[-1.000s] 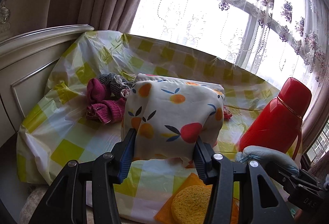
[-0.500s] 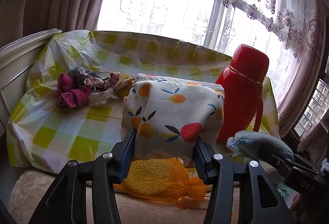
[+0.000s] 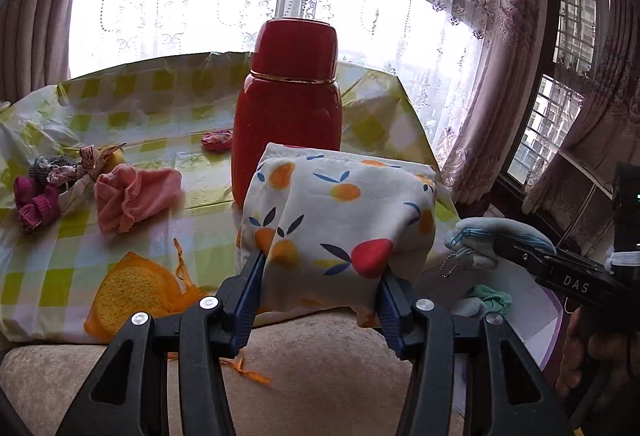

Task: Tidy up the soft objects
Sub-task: 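Carry the fruit-print pouch and light-blue pouch over the box, then open both grippers to drop the fruit-print and light-blue pouches into the box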

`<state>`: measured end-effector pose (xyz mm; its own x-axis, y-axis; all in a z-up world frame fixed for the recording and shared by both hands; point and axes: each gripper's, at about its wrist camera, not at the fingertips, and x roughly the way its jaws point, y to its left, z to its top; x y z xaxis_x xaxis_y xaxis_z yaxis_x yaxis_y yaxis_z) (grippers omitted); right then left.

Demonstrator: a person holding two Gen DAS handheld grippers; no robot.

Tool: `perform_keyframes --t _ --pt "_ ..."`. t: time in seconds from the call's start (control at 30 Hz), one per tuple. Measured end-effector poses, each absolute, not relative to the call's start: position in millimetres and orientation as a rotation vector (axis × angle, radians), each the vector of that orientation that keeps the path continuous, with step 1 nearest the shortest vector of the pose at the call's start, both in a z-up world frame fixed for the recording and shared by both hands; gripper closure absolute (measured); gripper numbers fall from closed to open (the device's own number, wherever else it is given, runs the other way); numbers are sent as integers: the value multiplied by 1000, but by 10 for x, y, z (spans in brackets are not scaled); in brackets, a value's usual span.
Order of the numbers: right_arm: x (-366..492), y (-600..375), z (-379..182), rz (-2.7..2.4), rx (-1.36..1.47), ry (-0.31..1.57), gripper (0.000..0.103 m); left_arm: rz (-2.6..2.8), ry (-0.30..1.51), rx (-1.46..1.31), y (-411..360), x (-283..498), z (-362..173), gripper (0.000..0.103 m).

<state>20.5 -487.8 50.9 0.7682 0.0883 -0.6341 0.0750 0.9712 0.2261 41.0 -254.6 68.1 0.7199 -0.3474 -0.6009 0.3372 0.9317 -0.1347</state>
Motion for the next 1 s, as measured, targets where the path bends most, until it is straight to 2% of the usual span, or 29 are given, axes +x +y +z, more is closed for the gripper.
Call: perform_keyframes --t 0.37,0.53,0.63,0.7,1.0 --pt "-179 -5706 420 -196 304 708 39 -700 759 160 -3495 11 601 50" --pt "-247 -5884 408 -241 325 701 39 -855 934 188 -3812 -57 381 50" --pt "-269 -5925 376 -248 340 704 39 -853 947 145 -3734 -18 383 47" --pt "-275 -5940 343 -248 341 711 38 -814 947 105 -3649 48 397 36" --pt "-279 -5935 177 -245 326 787 35 -756 955 52 -3461 110 409 36"
